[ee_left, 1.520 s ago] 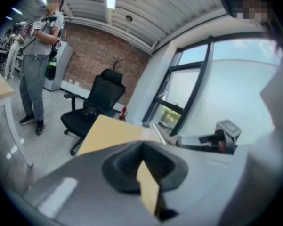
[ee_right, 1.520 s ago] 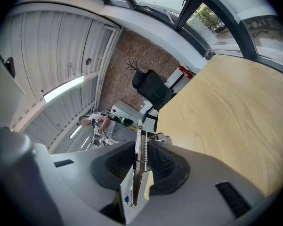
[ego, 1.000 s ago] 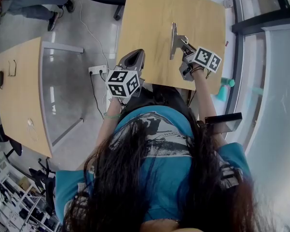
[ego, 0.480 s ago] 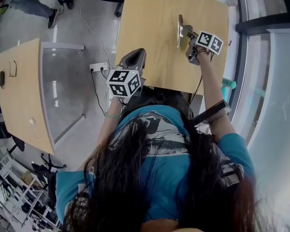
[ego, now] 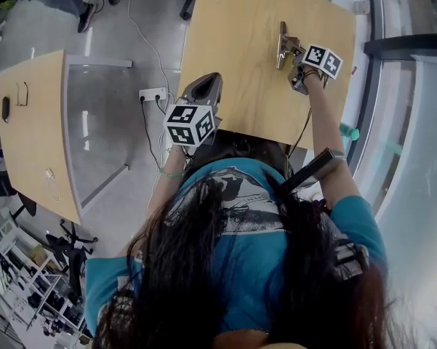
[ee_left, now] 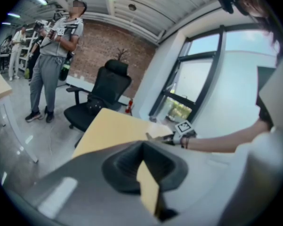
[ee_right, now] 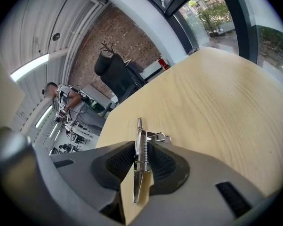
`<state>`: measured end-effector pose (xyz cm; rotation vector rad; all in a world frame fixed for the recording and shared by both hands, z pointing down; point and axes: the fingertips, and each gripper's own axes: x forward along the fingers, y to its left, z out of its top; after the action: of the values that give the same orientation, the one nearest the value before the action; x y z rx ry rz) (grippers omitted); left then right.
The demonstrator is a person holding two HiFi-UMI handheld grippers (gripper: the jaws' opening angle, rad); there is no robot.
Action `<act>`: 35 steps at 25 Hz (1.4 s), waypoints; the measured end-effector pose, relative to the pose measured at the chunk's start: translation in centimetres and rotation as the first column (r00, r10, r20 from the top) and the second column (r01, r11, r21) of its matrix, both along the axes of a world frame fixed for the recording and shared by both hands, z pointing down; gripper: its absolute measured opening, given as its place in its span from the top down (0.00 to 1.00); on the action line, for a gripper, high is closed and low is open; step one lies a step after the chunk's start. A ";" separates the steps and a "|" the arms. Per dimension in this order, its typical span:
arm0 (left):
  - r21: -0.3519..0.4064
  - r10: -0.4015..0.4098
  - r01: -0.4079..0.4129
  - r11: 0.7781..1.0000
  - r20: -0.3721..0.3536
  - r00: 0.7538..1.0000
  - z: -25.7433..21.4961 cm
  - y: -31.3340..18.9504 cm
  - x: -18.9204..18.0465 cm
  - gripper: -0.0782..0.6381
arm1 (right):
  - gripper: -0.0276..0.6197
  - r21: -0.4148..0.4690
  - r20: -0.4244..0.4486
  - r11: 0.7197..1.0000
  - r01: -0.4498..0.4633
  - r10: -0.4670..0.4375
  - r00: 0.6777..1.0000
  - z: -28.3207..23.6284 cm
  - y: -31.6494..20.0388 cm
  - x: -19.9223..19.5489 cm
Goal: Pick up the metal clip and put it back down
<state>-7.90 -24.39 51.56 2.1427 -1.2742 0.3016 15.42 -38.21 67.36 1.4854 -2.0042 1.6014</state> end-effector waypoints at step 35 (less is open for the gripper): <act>0.072 0.009 -0.006 0.997 -0.031 0.999 -1.6 4.1 -2.2 0.89 | 0.74 0.277 0.087 0.957 -0.081 0.059 0.994 -12.9 10.0 -3.6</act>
<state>-10.08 -20.30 49.92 2.2044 -1.2775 0.2277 11.85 -28.23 54.50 1.6277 -2.3286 1.4693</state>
